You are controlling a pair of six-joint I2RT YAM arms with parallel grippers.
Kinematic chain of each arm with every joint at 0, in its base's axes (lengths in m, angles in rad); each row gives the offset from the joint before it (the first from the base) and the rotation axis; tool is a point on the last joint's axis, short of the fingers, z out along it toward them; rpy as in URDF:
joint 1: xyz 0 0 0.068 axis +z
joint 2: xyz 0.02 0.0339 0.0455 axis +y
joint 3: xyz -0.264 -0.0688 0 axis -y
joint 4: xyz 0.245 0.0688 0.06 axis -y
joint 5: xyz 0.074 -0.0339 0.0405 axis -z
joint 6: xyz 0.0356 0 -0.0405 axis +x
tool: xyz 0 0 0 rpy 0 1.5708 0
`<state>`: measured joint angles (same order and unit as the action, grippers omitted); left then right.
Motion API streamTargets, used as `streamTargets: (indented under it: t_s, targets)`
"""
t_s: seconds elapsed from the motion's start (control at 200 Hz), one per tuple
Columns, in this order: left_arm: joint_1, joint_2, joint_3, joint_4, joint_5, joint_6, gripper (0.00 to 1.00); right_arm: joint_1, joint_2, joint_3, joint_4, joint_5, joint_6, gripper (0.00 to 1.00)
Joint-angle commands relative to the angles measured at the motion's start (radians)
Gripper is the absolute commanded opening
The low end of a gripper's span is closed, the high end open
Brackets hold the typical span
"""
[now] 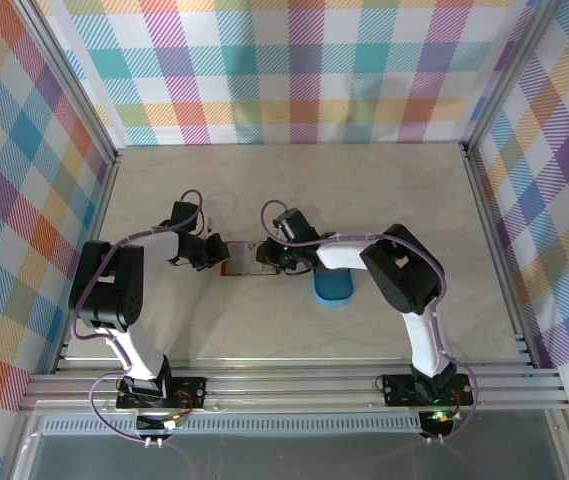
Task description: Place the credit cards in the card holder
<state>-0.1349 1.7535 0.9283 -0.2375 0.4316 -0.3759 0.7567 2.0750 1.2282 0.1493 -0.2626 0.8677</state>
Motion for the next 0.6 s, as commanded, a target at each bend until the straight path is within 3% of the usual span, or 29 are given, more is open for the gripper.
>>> streamTargets:
  t_s: [0.0,0.32,0.595]
  targets:
    - [-0.011,0.022,0.008,-0.065,-0.028,0.017,0.12,0.009,-0.03,0.03,-0.133,0.044,-0.048,0.24]
    - [-0.012,0.014,0.007,-0.059,-0.019,0.017,0.12,0.015,-0.04,0.108,-0.276,0.094,-0.071,0.32]
    - [-0.011,0.021,0.007,-0.053,-0.01,0.019,0.12,0.02,-0.021,0.156,-0.314,0.102,-0.091,0.33]
